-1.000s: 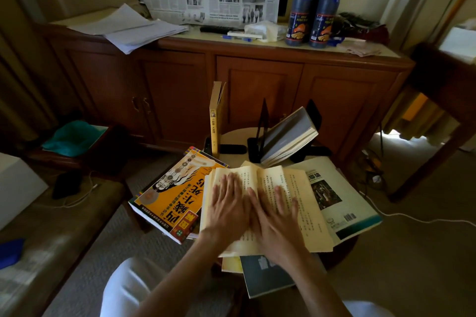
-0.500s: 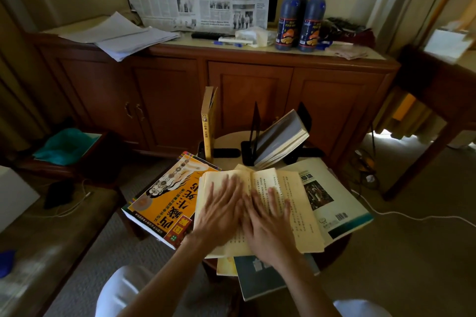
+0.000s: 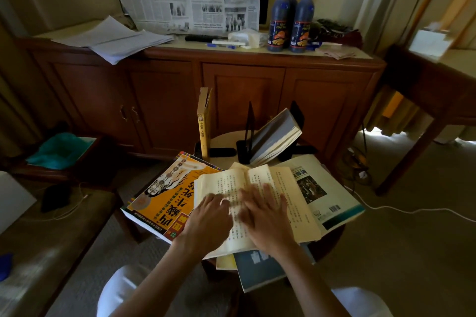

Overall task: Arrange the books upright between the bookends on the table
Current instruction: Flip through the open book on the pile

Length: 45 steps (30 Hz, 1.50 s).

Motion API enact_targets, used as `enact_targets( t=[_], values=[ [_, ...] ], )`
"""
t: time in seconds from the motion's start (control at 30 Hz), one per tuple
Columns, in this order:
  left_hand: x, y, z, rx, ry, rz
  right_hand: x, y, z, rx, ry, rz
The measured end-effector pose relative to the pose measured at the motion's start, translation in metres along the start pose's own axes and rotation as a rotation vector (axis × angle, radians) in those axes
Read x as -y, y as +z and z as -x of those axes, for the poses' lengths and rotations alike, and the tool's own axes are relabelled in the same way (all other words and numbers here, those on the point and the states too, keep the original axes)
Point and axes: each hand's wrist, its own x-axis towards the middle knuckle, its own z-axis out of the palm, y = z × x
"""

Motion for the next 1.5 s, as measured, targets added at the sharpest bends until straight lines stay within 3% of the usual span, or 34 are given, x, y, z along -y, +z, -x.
enact_targets(
  t=[0.13,0.27,0.37,0.5,0.6,0.7,0.8,0.93,1.07,1.13,1.2,1.33,1.5],
  values=[
    [-0.022,-0.005,-0.028,0.032,-0.139,0.323,-0.004,-0.008,0.004,-0.191,0.174,-0.339],
    [-0.029,0.026,-0.018,0.128,-0.241,0.394,-0.018,-0.009,0.012,-0.359,0.346,-0.368],
    [-0.024,0.043,-0.014,0.099,-0.247,0.335,-0.024,-0.011,0.014,-0.373,0.339,-0.41],
    [-0.02,0.048,-0.014,0.067,-0.234,0.382,-0.015,-0.017,0.014,-0.421,0.209,-0.214],
    [-0.02,0.043,-0.016,0.077,-0.253,0.44,-0.008,-0.027,0.013,-0.287,0.143,-0.406],
    [-0.02,0.028,-0.025,0.037,-0.392,0.69,-0.003,-0.035,0.015,-0.065,0.144,-0.643],
    [-0.019,0.015,-0.032,0.046,-0.436,0.729,-0.007,-0.033,0.019,0.028,0.107,-0.482],
    [-0.017,0.023,-0.027,0.059,-0.326,0.453,-0.026,-0.018,0.025,-0.01,0.038,-0.171],
    [-0.017,0.039,-0.014,-0.055,-0.157,0.146,-0.032,-0.013,0.031,-0.03,0.045,-0.12],
    [-0.02,0.041,-0.015,0.004,-0.075,0.087,-0.033,-0.011,0.031,0.002,0.054,-0.104],
    [-0.028,0.038,-0.018,0.082,-0.093,0.106,-0.033,-0.008,0.03,0.02,0.06,-0.077],
    [-0.042,0.026,-0.025,0.025,-0.2,0.305,-0.031,-0.008,0.028,0.036,0.073,-0.061],
    [-0.041,0.012,-0.025,0.037,-0.178,0.329,-0.031,-0.01,0.033,0.09,0.046,-0.028]
  ],
)
